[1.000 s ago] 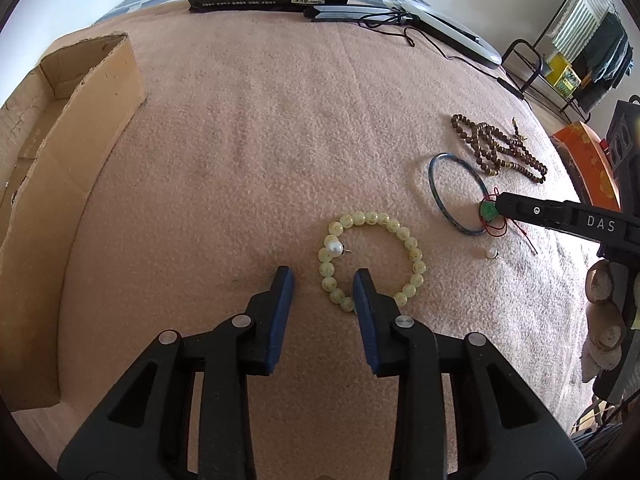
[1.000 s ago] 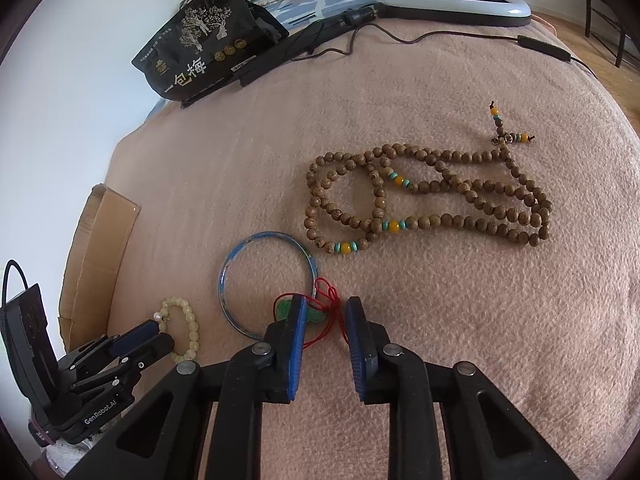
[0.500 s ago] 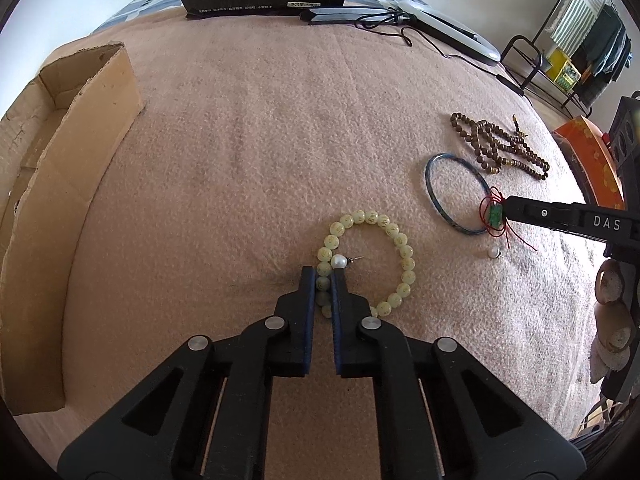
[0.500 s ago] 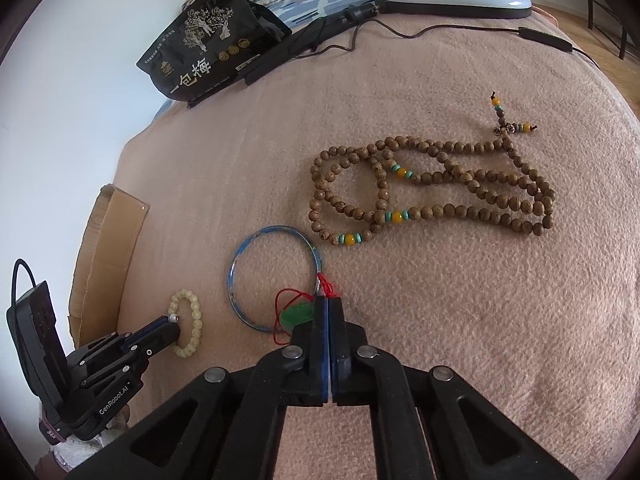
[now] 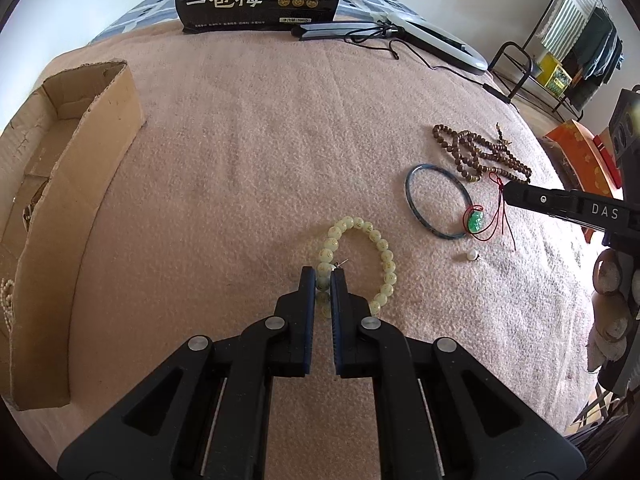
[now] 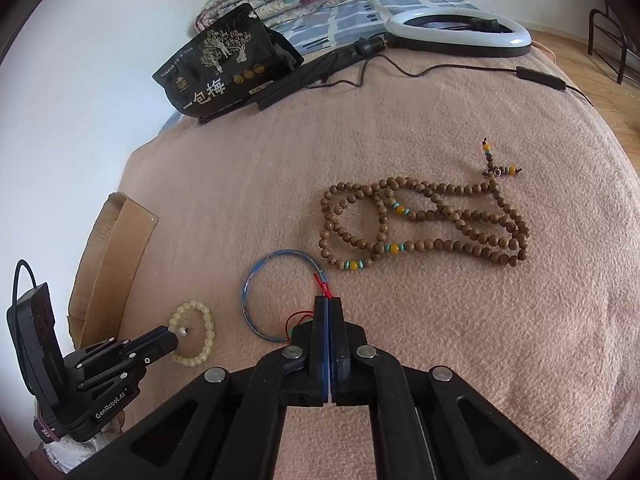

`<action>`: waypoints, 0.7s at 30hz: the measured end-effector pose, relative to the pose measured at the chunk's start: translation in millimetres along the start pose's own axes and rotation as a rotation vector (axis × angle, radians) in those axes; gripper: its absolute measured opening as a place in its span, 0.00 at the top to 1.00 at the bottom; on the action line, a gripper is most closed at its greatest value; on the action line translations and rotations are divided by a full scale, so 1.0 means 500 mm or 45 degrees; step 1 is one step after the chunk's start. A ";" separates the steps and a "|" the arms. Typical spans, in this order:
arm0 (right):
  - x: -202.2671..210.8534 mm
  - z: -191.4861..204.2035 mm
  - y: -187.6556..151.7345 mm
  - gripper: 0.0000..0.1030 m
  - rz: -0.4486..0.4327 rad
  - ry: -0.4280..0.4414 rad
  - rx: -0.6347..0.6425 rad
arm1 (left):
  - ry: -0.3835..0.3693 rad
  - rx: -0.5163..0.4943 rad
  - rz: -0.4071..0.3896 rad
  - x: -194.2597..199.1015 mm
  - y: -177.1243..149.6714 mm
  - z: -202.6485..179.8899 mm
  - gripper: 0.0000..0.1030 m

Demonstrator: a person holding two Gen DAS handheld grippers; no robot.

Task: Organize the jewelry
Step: 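Carry the bead bracelet and jade pendant in both tools to the cardboard box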

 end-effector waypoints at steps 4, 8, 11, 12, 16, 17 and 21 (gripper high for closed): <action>0.021 0.010 0.008 1.00 -0.041 0.008 0.010 | -0.017 -0.004 -0.031 0.024 0.008 -0.004 0.95; 0.048 0.026 0.020 1.00 -0.085 0.010 0.036 | -0.034 -0.008 -0.070 0.052 0.017 -0.008 0.95; 0.067 0.041 0.029 1.00 -0.117 0.016 0.053 | -0.051 -0.001 -0.094 0.071 0.026 -0.007 0.95; 0.073 0.046 0.032 1.00 -0.126 0.020 0.056 | -0.057 0.004 -0.103 0.078 0.029 -0.007 0.95; 0.097 0.063 0.040 1.00 -0.165 0.027 0.077 | -0.072 0.019 -0.145 0.106 0.043 -0.003 0.95; 0.101 0.069 0.041 1.00 -0.172 0.030 0.081 | -0.077 0.023 -0.154 0.114 0.045 -0.002 0.95; 0.119 0.085 0.045 1.00 -0.196 0.043 0.093 | -0.093 0.029 -0.186 0.138 0.055 -0.001 0.95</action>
Point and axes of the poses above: each gripper's, at about its wrist camera, not at the fingertips, and x roughly against the way its jaws point, z to its left, y to its top, the point moved 9 cm from there along -x, roughly the way its jaws point, and after that the axes turned 5 degrees about x, right-handed, at the moved point
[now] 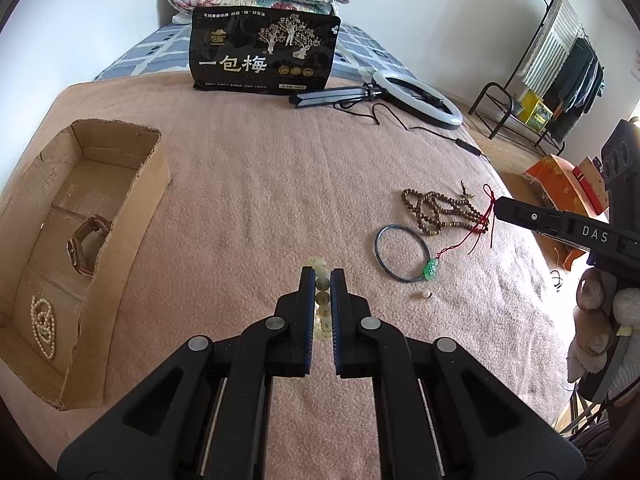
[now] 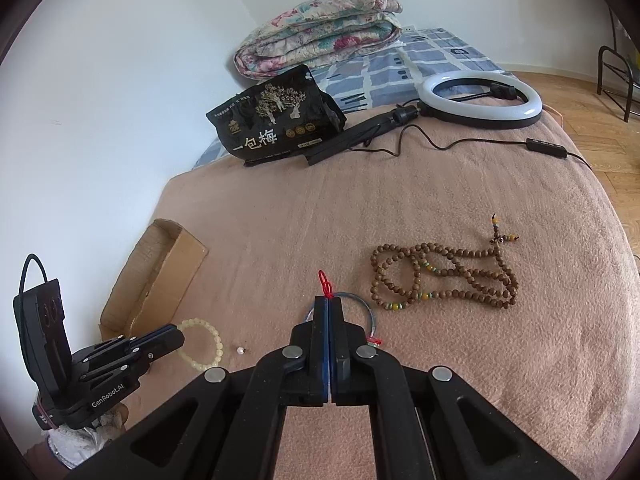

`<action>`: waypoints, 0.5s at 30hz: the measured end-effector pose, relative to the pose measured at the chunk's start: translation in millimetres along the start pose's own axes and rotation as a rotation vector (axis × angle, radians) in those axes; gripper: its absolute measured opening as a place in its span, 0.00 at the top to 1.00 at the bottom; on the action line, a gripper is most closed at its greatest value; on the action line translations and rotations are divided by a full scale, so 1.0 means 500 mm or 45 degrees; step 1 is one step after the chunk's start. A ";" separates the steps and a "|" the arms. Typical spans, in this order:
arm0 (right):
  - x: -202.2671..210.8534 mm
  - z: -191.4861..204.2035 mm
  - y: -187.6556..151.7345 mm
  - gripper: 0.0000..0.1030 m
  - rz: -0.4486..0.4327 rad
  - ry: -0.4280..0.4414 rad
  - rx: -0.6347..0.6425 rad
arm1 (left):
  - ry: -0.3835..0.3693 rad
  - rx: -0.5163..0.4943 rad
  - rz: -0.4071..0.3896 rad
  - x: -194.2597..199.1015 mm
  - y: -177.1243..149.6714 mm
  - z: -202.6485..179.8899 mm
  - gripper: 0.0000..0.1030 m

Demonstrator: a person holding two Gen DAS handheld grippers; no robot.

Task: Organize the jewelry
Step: 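Carry the bead bracelet and jade pendant in both tools to the cardboard box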

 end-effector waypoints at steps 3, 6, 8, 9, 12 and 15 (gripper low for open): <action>0.012 0.012 0.007 1.00 -0.022 0.006 0.010 | -0.015 0.007 -0.022 0.018 0.009 -0.001 0.95; 0.028 0.022 0.017 1.00 -0.051 0.017 0.013 | -0.024 0.010 -0.045 0.034 0.018 -0.002 0.95; 0.038 0.027 0.024 1.00 -0.072 0.020 0.015 | -0.028 0.009 -0.060 0.043 0.023 -0.003 0.95; 0.042 0.031 0.027 1.00 -0.078 0.021 0.019 | -0.028 0.007 -0.065 0.046 0.024 -0.003 0.95; 0.039 0.037 0.027 1.00 -0.072 0.006 0.046 | -0.032 0.008 -0.067 0.050 0.023 -0.003 0.95; 0.006 0.023 0.006 1.00 -0.003 -0.009 0.061 | -0.031 0.003 -0.062 0.051 0.021 -0.003 0.95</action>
Point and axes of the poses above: each gripper's, at about its wrist camera, not at the fingertips, and x roughly against the way its jaws point, z to its left, y to its top, the point moved 9 cm from there along -x, roughly the way its jaws point, and after that the axes turned 5 degrees about x, right-handed, at the moved point
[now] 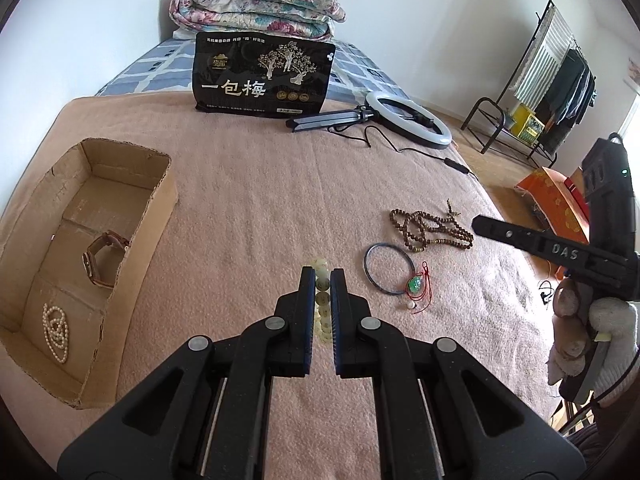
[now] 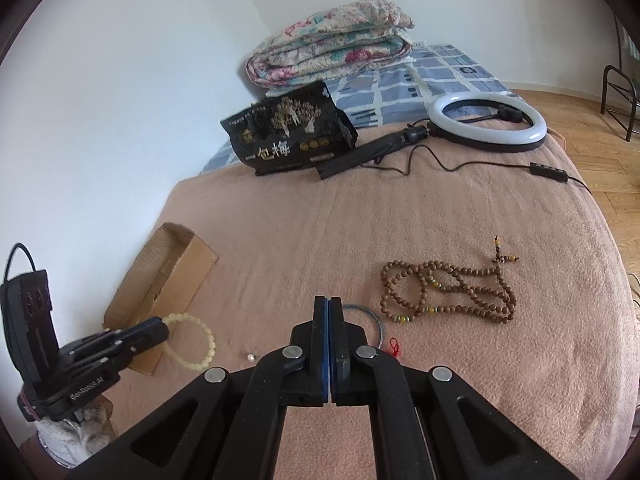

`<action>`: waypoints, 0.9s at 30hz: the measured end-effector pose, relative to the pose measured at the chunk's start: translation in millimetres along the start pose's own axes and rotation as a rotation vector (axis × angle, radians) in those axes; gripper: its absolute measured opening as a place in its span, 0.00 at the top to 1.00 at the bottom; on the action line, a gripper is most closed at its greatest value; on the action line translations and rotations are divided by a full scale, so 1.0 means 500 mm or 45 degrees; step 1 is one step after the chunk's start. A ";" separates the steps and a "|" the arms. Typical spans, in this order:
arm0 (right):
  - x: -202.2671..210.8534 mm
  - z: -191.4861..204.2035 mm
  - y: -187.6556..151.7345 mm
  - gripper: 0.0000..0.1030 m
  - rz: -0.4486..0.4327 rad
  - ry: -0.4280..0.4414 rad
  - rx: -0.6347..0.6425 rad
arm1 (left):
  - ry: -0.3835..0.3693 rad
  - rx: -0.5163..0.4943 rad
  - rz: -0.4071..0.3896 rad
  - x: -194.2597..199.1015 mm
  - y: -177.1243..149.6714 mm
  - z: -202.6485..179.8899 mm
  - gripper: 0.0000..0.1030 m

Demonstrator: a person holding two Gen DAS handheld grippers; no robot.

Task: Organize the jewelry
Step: 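Carry the bead bracelet and jade pendant in both tools to the cardboard box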

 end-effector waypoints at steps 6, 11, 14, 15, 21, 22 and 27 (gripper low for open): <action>-0.088 -0.040 -0.071 0.44 0.166 -0.084 0.036 | 0.004 0.007 0.006 -0.003 -0.005 0.001 0.95; -0.144 -0.053 -0.108 0.43 0.277 -0.106 0.060 | 0.008 0.022 0.012 -0.010 -0.003 0.007 0.95; -0.162 -0.062 -0.120 0.43 0.321 -0.111 0.042 | 0.012 0.023 0.014 -0.012 -0.002 0.011 0.95; -0.165 -0.065 -0.123 0.43 0.331 -0.123 0.044 | 0.013 0.023 0.015 -0.013 -0.003 0.012 0.95; -0.172 -0.073 -0.137 0.73 0.370 -0.151 0.050 | 0.016 0.028 0.015 -0.013 0.000 0.016 0.95; -0.174 -0.072 -0.135 0.83 0.373 -0.141 0.033 | 0.017 0.028 0.012 -0.011 0.001 0.017 0.95; -0.150 -0.074 -0.126 1.00 0.336 -0.084 -0.022 | 0.016 0.030 0.004 -0.006 0.004 0.017 0.95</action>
Point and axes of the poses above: each gripper's, at about its wrist camera, not at the fingertips, and x roughly against the way its jaws point, z to its left, y to its top, the point moved 9 cm from there along -x, roughly the way its jaws point, and after that the axes turned 5 degrees about x, right-handed, at the moved point
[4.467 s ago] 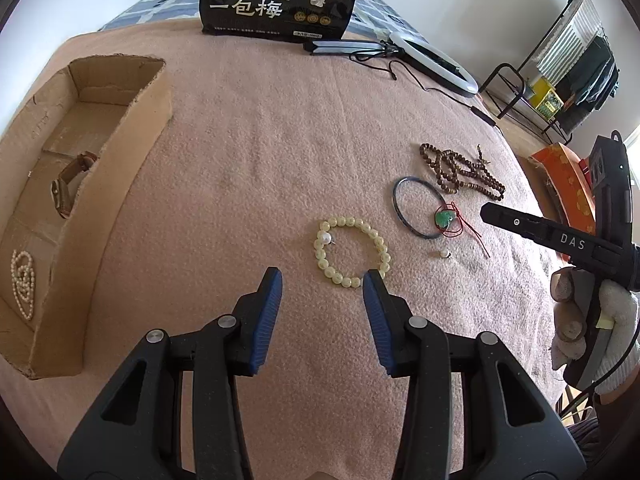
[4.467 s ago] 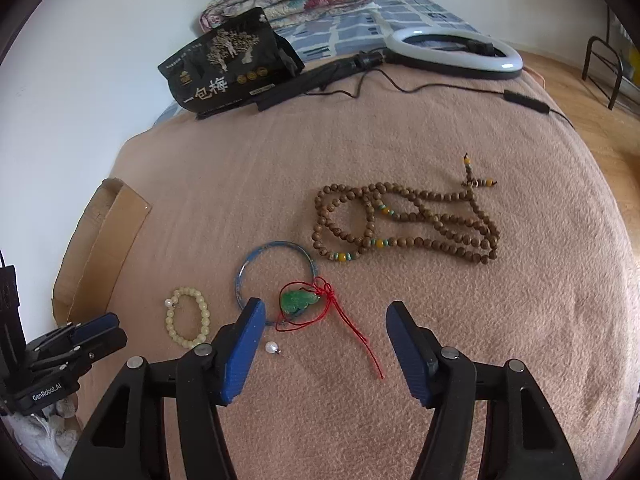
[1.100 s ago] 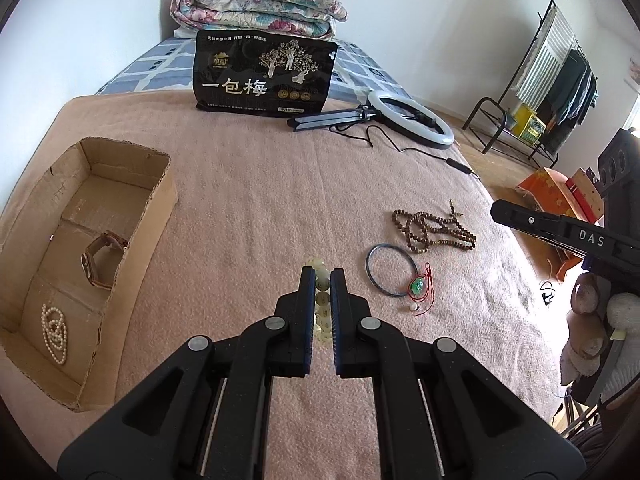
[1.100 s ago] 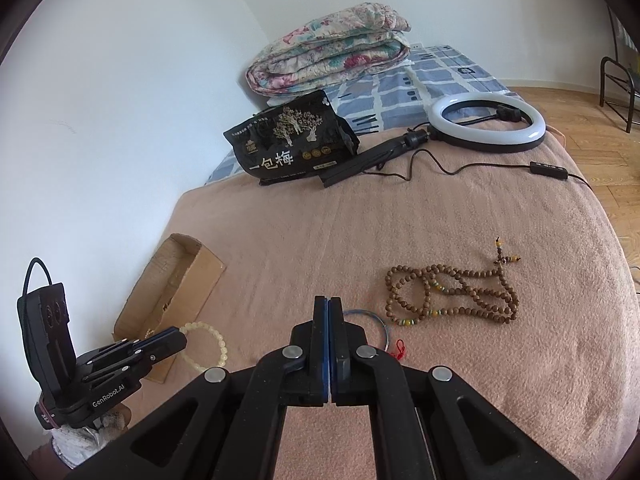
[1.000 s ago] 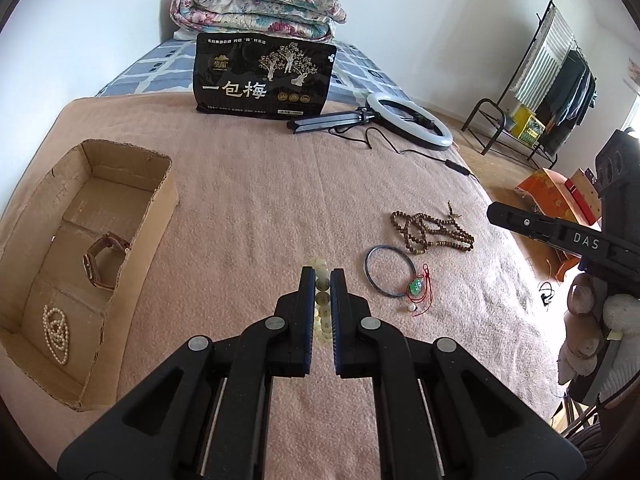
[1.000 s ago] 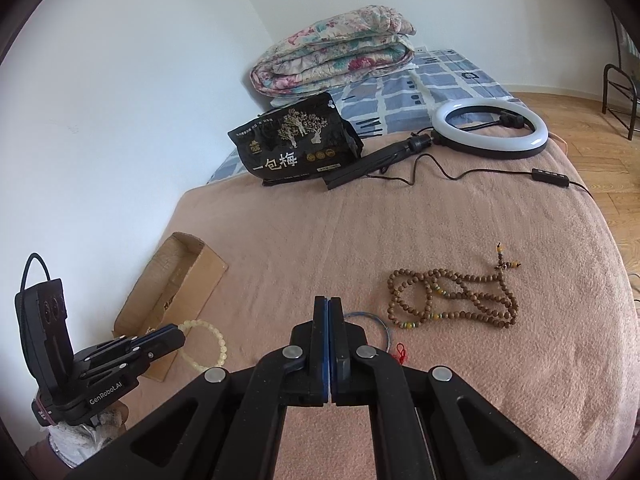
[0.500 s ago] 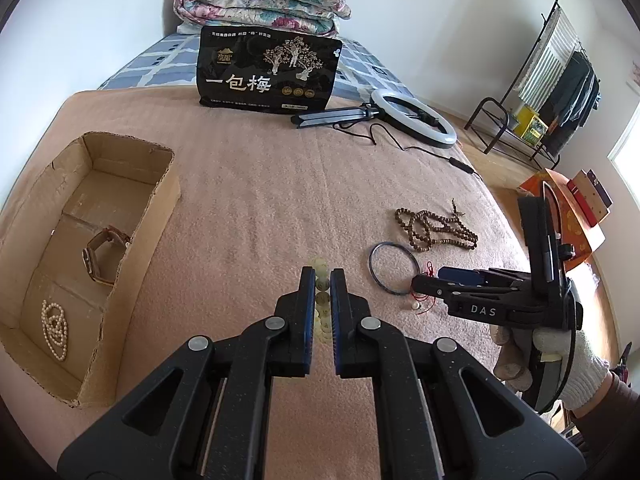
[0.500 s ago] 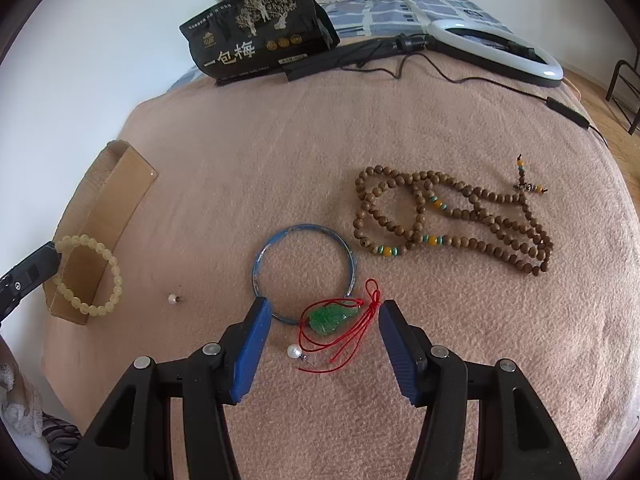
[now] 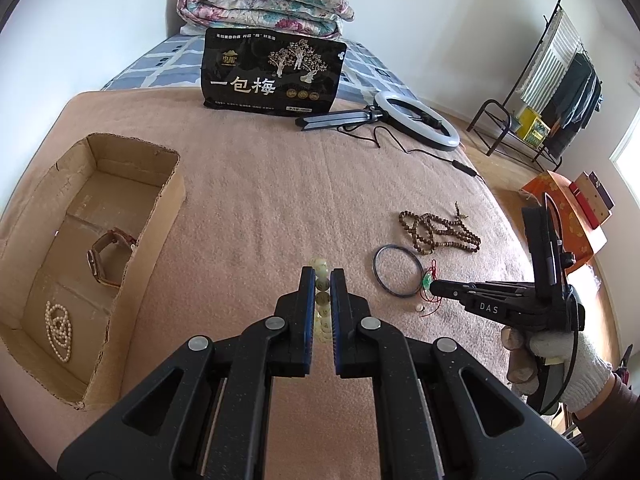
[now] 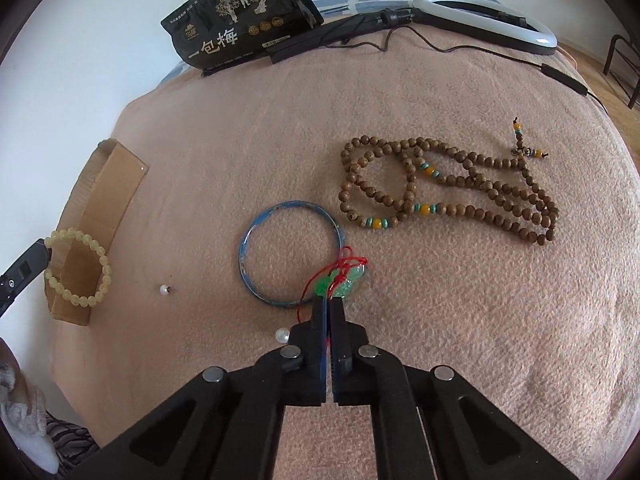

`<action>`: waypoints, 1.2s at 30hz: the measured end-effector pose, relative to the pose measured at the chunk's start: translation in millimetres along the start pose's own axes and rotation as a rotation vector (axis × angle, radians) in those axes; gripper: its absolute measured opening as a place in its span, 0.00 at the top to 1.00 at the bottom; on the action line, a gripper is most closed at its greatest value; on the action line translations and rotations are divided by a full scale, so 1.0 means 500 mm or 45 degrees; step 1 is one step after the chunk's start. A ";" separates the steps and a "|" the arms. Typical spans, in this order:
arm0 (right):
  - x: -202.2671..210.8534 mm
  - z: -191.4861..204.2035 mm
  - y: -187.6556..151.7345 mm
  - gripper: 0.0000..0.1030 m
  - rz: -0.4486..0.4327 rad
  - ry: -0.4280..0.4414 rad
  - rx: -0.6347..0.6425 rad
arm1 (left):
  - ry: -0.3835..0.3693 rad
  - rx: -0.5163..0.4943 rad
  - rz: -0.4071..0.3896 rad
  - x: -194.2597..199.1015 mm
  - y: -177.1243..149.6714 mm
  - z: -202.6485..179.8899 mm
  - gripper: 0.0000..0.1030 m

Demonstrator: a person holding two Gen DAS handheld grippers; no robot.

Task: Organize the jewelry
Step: 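Carry the bead bracelet and jade pendant in both tools to the cardboard box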

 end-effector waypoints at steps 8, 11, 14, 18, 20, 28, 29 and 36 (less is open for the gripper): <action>0.055 0.024 0.023 1.00 -0.097 0.006 0.027 | -0.006 0.004 -0.016 0.014 0.005 0.003 0.95; 0.086 0.041 0.040 1.00 -0.148 0.034 0.029 | -0.009 0.012 -0.026 0.022 0.011 0.006 0.95; 0.118 0.058 0.058 1.00 -0.204 0.054 0.028 | -0.010 0.021 -0.039 0.031 0.017 0.012 0.95; 0.158 0.081 0.078 1.00 -0.267 0.080 0.033 | -0.009 0.034 -0.053 0.041 0.024 0.023 0.95; 0.177 0.092 0.083 1.00 -0.292 0.092 0.038 | -0.006 0.039 -0.060 0.045 0.028 0.028 0.95; 0.222 0.154 0.108 1.00 -0.364 0.150 0.083 | 0.003 0.066 -0.085 0.064 0.042 0.055 0.95; 0.225 0.164 0.112 1.00 -0.371 0.160 0.090 | 0.004 0.069 -0.089 0.067 0.044 0.059 0.95; 0.238 0.239 0.137 1.00 -0.402 0.227 0.142 | 0.028 0.115 -0.128 0.095 0.061 0.107 0.95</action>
Point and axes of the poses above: each gripper's, at about its wrist camera, not at the fingertips, and x roughly against the way its jaws point, z to its left, y to its top, the point moved 9 cm from there along -x, roughly the way its jaws point, and after that the axes turned 5 degrees about x, right-handed, at the moved point
